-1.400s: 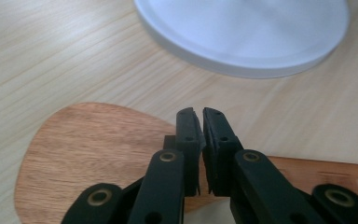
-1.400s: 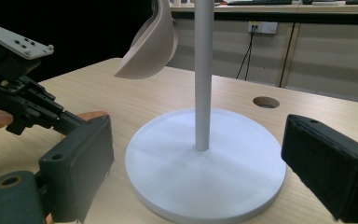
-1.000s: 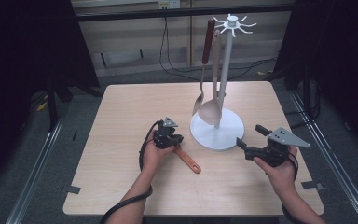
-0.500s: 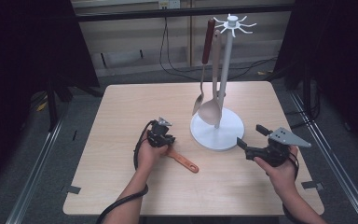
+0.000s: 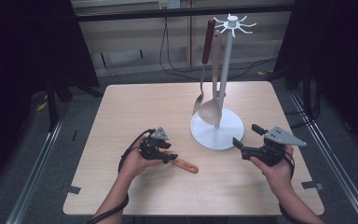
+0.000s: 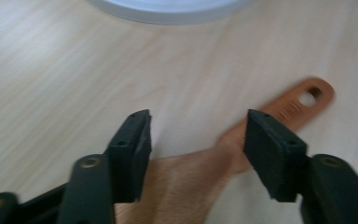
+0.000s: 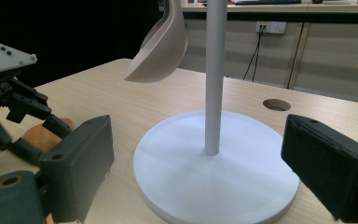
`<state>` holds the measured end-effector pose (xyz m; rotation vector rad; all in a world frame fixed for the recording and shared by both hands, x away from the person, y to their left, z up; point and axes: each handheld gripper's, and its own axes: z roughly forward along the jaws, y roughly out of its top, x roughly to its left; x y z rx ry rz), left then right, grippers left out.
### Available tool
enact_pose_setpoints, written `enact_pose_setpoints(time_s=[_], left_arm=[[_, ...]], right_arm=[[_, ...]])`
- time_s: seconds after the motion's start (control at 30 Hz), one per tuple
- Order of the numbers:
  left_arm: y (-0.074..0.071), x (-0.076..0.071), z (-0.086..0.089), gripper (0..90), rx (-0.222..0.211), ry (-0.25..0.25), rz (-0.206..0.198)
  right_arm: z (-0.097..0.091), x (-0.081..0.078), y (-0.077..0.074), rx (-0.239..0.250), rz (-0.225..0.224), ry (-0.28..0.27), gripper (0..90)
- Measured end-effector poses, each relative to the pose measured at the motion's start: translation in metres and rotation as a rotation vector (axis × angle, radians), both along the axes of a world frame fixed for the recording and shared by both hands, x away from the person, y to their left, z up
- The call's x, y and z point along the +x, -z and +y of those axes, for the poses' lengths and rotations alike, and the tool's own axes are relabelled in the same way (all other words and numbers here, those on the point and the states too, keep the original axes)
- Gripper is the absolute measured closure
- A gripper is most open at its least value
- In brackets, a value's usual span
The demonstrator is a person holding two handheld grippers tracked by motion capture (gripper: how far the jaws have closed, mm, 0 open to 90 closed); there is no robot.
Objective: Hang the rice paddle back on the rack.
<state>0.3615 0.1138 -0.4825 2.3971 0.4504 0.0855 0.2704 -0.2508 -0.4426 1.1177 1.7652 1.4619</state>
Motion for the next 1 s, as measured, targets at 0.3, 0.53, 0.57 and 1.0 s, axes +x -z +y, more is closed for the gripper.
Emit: enact_pose_setpoints(time_s=[0.3,0.53,0.57,1.0], left_arm=[[0.003,-0.016,-0.022,45.0,0.098,0.093,0.016],[-0.002,-0.025,-0.027,54.5,0.154,0.057,0.049],[-0.002,-0.027,-0.028,56.4,0.155,0.049,0.046],[-0.003,-0.026,-0.052,50.3,0.186,0.079,0.031]], right_arm=[[-0.002,0.000,0.000,0.009,0.005,0.005,9.0],[-0.002,0.000,0.000,0.006,0.008,0.003,9.0],[-0.002,0.000,0.000,0.006,0.009,0.002,9.0],[-0.002,0.000,0.001,0.004,0.012,0.001,9.0]])
